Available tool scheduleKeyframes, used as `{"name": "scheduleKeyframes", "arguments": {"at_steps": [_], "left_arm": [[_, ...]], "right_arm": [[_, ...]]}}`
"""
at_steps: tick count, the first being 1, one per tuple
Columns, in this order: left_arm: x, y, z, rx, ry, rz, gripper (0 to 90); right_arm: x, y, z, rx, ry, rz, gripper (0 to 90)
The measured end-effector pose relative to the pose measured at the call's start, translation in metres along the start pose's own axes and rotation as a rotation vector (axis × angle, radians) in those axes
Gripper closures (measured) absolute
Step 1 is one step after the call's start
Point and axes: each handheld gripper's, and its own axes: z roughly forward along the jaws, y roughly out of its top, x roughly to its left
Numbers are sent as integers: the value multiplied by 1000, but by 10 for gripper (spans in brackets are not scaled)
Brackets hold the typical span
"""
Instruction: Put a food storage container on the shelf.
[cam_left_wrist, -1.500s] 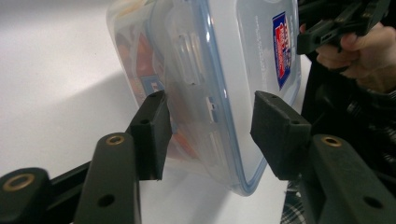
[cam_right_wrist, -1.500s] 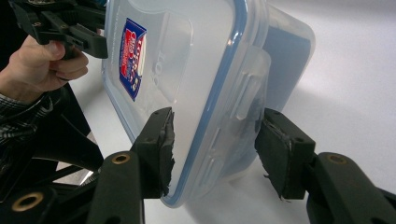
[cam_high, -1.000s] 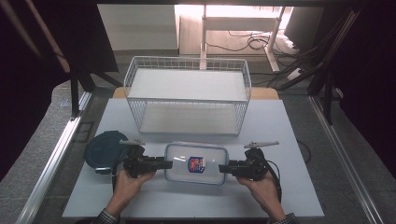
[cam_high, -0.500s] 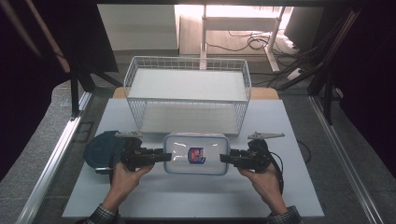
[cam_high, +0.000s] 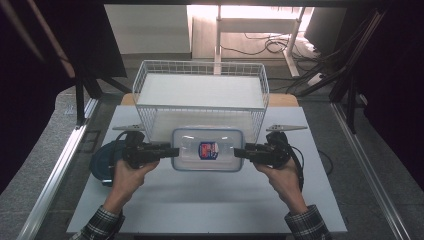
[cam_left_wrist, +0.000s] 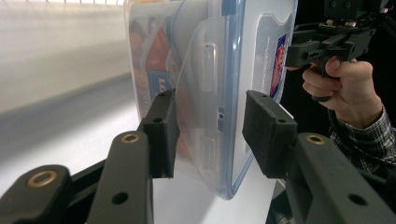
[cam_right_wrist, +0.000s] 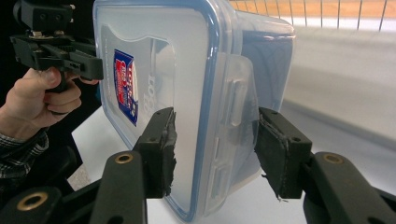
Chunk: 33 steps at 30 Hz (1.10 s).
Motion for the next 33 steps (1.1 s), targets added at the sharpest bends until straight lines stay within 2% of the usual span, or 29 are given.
{"name": "scheduleKeyframes", "arguments": {"at_steps": [6,8,10,12,15,21,26,28,33], "left_arm": [[3,24,-9,-32,-2,4,563],[2,27,-10,-36,-1,6,563],[3,41,-15,-52,5,13,563],[3,45,-16,-58,6,15,562],[6,61,-21,-66,-1,19,562],[10,81,-25,-84,-2,19,563],[13,94,-26,-91,4,21,562],[16,107,-27,-95,9,18,562],[18,121,-28,-106,8,18,561]], "right_arm": [[1,23,2,-21,5,-12,493],[1,29,2,-27,5,-14,492],[2,41,2,-37,7,-21,493],[2,47,2,-41,7,-25,493],[3,66,2,-59,9,-31,494],[2,89,2,-75,9,-34,497],[-1,102,4,-80,8,-30,497],[-4,111,6,-87,9,-26,497],[-7,129,6,-101,6,-29,497]]}}
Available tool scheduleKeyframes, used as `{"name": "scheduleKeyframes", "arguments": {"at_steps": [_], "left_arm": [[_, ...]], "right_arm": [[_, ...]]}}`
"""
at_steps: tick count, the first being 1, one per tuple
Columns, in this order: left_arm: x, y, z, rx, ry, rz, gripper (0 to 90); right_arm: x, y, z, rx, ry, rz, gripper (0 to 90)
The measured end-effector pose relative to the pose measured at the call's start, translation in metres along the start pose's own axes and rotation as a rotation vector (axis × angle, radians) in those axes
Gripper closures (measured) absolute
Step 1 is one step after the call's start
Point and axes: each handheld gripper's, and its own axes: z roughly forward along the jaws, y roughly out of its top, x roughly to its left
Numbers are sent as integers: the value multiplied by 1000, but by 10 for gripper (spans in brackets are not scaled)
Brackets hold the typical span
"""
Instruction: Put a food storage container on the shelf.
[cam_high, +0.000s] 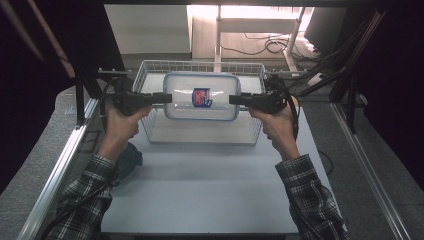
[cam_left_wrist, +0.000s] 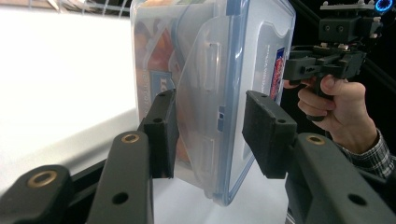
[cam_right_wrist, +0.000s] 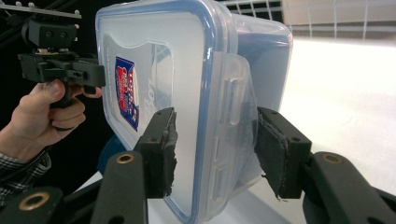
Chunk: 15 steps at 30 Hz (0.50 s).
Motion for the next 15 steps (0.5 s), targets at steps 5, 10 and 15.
{"name": "scheduleKeyframes", "arguments": {"at_steps": [5,10,15], "left_arm": [[6,17,2,-3,-3,-7,560],[11,25,4,-1,6,-14,560],[19,27,9,2,10,-38,558]], "right_arm": [[-3,14,2,-9,-7,-3,497],[-10,22,7,-18,-3,8,495],[-17,25,13,-23,-4,24,494]]}}
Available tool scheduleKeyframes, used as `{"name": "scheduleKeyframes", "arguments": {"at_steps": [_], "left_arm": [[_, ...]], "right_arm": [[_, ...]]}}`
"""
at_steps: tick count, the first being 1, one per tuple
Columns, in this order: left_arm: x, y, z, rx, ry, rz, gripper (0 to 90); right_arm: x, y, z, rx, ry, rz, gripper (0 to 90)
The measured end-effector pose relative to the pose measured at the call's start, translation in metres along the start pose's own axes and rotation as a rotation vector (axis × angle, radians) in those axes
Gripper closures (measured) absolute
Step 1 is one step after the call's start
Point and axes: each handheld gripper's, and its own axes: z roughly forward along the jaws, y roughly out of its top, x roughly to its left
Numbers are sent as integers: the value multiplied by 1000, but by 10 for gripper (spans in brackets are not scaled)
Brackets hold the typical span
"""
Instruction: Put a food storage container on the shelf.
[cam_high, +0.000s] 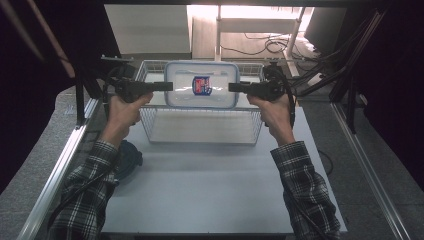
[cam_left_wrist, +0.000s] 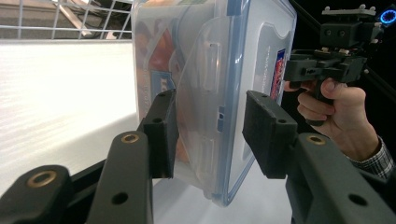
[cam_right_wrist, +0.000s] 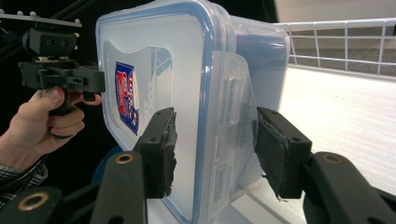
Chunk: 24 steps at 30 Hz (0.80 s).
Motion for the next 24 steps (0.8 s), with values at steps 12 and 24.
{"name": "scheduleKeyframes", "arguments": {"at_steps": [12,24], "left_arm": [[6,-1,4,-7,17,-8,546],[7,-1,9,-28,61,-8,493]], "right_arm": [[-5,1,8,-2,-15,20,484],[-6,0,15,-48,-51,8,452]]}}
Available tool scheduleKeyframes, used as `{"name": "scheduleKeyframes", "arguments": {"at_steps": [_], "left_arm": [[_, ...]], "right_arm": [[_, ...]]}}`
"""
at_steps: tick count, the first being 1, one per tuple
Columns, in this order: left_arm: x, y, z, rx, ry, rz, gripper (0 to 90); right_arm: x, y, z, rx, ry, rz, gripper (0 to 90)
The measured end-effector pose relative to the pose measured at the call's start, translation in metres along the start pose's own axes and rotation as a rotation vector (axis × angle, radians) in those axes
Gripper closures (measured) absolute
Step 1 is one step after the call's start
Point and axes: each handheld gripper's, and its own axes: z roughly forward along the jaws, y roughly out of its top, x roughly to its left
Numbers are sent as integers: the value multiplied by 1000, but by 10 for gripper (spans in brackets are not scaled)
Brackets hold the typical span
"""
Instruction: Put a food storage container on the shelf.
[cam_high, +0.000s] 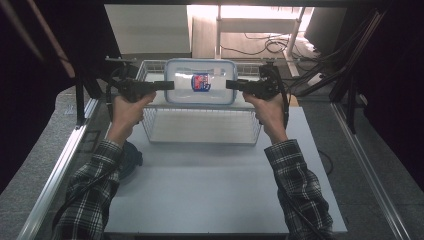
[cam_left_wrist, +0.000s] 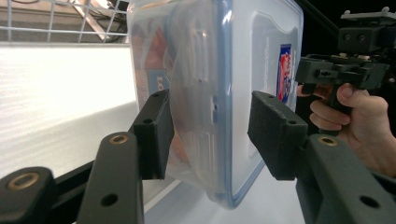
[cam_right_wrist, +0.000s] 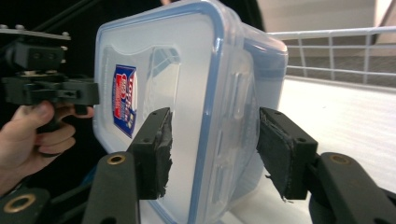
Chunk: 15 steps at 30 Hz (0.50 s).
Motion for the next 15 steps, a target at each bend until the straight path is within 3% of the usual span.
{"name": "scheduleKeyframes", "arguments": {"at_steps": [5,7,10,12,14,15], "left_arm": [[2,-1,1,4,1,4,482],[4,-1,2,11,11,5,430],[10,-1,5,7,3,-38,392],[12,-2,6,0,-6,-44,390],[12,-1,6,1,7,-42,377],[8,1,4,-18,69,-14,374]], "right_arm": [[-1,0,2,-6,-30,-3,440],[1,-1,5,26,-64,-32,469],[2,-4,10,43,-76,-30,446],[1,-4,11,39,-68,-15,449],[1,-4,11,39,-67,-7,460],[1,-4,10,39,-69,-5,462]]}}
